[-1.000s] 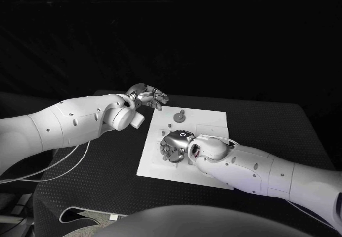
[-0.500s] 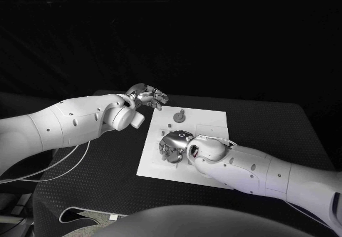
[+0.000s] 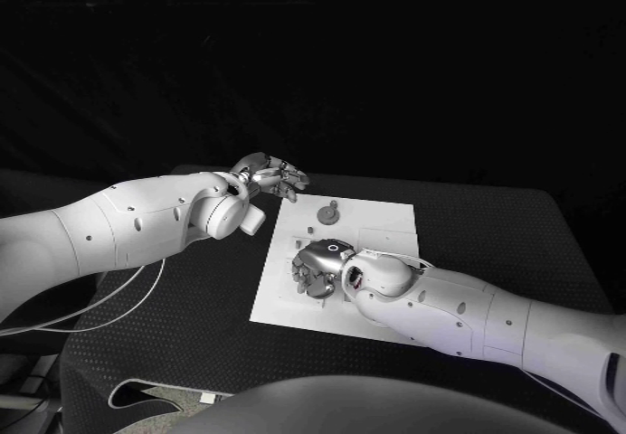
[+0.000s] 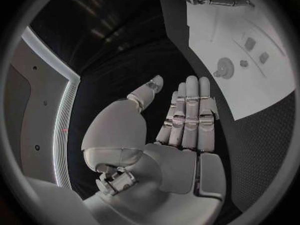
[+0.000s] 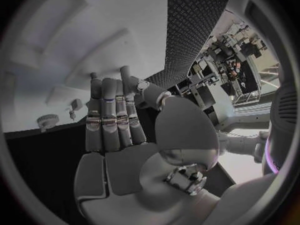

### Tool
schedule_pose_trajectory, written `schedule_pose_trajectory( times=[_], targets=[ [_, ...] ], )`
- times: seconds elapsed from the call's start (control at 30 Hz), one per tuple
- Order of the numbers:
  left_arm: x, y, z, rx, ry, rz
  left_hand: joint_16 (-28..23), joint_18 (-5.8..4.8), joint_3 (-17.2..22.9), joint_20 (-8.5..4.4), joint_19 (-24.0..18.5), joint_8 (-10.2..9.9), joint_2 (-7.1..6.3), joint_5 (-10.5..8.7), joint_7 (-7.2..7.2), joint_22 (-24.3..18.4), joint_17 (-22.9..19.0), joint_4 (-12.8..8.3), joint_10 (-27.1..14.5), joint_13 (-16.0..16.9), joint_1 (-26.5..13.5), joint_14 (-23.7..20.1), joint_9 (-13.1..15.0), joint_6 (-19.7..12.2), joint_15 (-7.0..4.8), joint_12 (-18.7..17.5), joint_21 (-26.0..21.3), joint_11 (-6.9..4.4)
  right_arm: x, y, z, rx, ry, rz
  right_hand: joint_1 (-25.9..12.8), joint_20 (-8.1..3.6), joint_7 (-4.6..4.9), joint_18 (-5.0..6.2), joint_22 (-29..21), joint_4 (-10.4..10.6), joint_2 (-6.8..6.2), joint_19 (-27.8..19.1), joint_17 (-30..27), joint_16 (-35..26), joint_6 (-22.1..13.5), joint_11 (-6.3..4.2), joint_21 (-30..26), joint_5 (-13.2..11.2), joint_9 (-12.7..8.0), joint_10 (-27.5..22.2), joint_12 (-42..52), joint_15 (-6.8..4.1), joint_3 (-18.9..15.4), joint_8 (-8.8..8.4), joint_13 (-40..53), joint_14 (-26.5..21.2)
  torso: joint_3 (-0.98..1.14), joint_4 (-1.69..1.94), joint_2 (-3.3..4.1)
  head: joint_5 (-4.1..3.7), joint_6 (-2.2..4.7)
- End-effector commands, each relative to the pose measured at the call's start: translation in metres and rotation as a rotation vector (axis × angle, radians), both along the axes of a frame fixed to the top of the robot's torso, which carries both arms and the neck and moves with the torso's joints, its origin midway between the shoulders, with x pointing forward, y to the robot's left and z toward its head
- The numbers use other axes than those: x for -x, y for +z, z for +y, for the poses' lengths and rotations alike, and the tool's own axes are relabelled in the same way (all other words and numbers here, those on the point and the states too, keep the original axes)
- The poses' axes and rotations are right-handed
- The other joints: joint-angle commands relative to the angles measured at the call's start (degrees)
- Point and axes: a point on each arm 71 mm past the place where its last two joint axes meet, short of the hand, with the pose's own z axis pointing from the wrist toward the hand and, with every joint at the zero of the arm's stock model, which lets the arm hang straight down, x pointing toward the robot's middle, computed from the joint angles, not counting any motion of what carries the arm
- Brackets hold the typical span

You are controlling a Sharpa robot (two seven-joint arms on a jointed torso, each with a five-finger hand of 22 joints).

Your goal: Assemble the parts on the task board

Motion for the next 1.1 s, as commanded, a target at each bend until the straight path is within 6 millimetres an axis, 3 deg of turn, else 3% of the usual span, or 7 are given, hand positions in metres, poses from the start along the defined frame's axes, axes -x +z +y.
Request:
schedule_pose_trajectory(
  times=[0.03, 0.5, 0.63, 0.73, 0.83, 1.0, 1.1],
  targets=[
    [0.0, 0.001, -0.002, 0.014, -0.014, -0.002, -0.4, 0.2, -0.1, 0.08, 0.2, 0.3, 0.06, 0.17, -0.02, -0.1, 0.1, 0.2, -0.5, 0.1, -0.5, 0.3, -0.1, -0.4, -0.04, 0.0, -0.3, -0.04, 0.0, 0.0, 0.0, 0.006, 0.0, -0.02, 0.1, -0.2, 0.0, 0.35, 1.4, 0.0, 0.48, 0.2, 0.0, 0.3, 0.4, -0.18, 0.3, 0.2, 1.8, 0.4, 0.3, -0.24, 0.2, 0.11, 0.1, 0.0, 0.02, 0.01, 0.01, -0.07, 0.0],
    [0.0, 0.001, -0.003, 0.014, -0.016, 0.001, -0.4, 0.21, -0.2, 0.08, 0.2, 0.4, 0.05, 0.17, -0.01, -0.1, 0.2, 0.2, -0.6, 0.1, -0.5, 0.3, -0.1, -0.4, -0.03, 0.0, -0.3, -0.04, 0.006, -0.007, 0.001, 0.042, 0.036, 0.027, 0.0, -0.13, 0.09, 0.33, 1.4, 0.0, 0.35, -0.2, -0.1, 0.3, 0.2, -0.05, 0.4, 0.2, 1.8, 0.1, 0.0, -0.13, 0.3, -0.13, 0.2, -0.3, 0.02, 0.01, 0.02, -0.16, 0.0],
    [0.0, 0.001, -0.003, 0.013, -0.016, 0.001, -0.5, 0.21, -0.2, 0.08, 0.2, 0.4, 0.05, 0.16, -0.01, -0.1, 0.2, 0.2, -0.6, 0.1, -0.5, 0.3, -0.1, -0.4, -0.03, 0.0, -0.3, -0.03, 0.008, -0.01, 0.001, 0.03, 0.039, 0.049, -0.5, 0.04, 0.49, 0.3, 1.4, 0.0, -0.48, -0.8, -0.3, 0.3, -0.6, 0.35, 0.5, 0.1, 1.7, -0.9, -0.7, 0.2, -0.1, -0.76, 0.3, -0.9, 0.01, 0.0, 0.01, -0.19, 0.0],
    [0.0, 0.001, -0.003, 0.014, -0.017, 0.001, -0.5, 0.21, -0.2, 0.09, 0.2, 0.4, 0.05, 0.16, -0.01, -0.1, 0.2, 0.2, -0.6, 0.1, -0.5, 0.3, -0.1, -0.5, -0.03, 0.0, -0.3, -0.03, 0.008, -0.01, 0.001, 0.021, 0.038, 0.063, -1.6, 0.2, 1.47, 0.3, 1.5, 0.1, -1.71, -1.3, -0.4, 0.4, -2.8, 1.11, 0.9, 0.0, 1.3, -3.0, -2.0, 0.86, -1.5, -2.12, 0.1, -1.6, 0.01, 0.01, 0.01, -0.16, 0.0],
    [0.0, 0.001, -0.002, 0.013, -0.017, 0.002, -0.5, 0.2, -0.2, 0.09, 0.2, 0.4, 0.04, 0.16, -0.01, -0.1, 0.3, 0.2, -0.6, 0.1, -0.6, 0.3, -0.1, -0.5, -0.03, 0.0, -0.3, -0.03, 0.008, -0.01, 0.0, 0.006, 0.029, 0.064, -3.5, 0.35, 2.82, 0.3, 1.5, 0.1, -2.6, -2.1, -0.5, 0.6, -5.9, 1.78, 1.5, -0.1, 0.5, -4.9, -3.1, 1.46, -5.4, -3.87, -0.1, -2.3, 0.02, -0.01, 0.01, -0.14, 0.0],
    [0.0, 0.001, -0.002, 0.013, -0.017, 0.003, -0.5, 0.2, -0.2, 0.09, 0.2, 0.4, 0.04, 0.16, -0.01, -0.1, 0.3, 0.2, -0.6, 0.1, -0.6, 0.3, -0.1, -0.5, -0.02, 0.0, -0.3, -0.03, 0.006, -0.008, -0.001, -0.023, 0.009, 0.059, -4.9, 0.65, 2.89, 0.28, 1.4, 0.4, -3.66, -3.3, -0.8, 0.6, -9.6, 3.04, 1.7, 0.0, -0.3, -8.2, -5.1, 2.56, -9.4, -5.61, -0.9, -3.5, 0.04, 0.01, -0.01, -0.18, 0.0],
    [0.0, 0.001, -0.002, 0.013, -0.017, 0.004, -0.5, 0.2, -0.2, 0.09, 0.2, 0.4, 0.04, 0.16, 0.0, -0.1, 0.3, 0.2, -0.6, 0.1, -0.6, 0.3, -0.2, -0.5, -0.02, 0.0, -0.3, -0.03, 0.006, -0.008, -0.001, -0.032, 0.004, 0.059, -5.0, 0.74, 3.02, 0.31, 1.4, 0.5, -3.92, -3.6, -0.9, 0.7, -10.6, 3.26, 1.8, 0.1, -0.6, -8.7, -5.4, 2.76, -10.0, -6.05, -1.0, -3.8, 0.04, 0.02, 0.01, -0.17, 0.0]
  ],
)
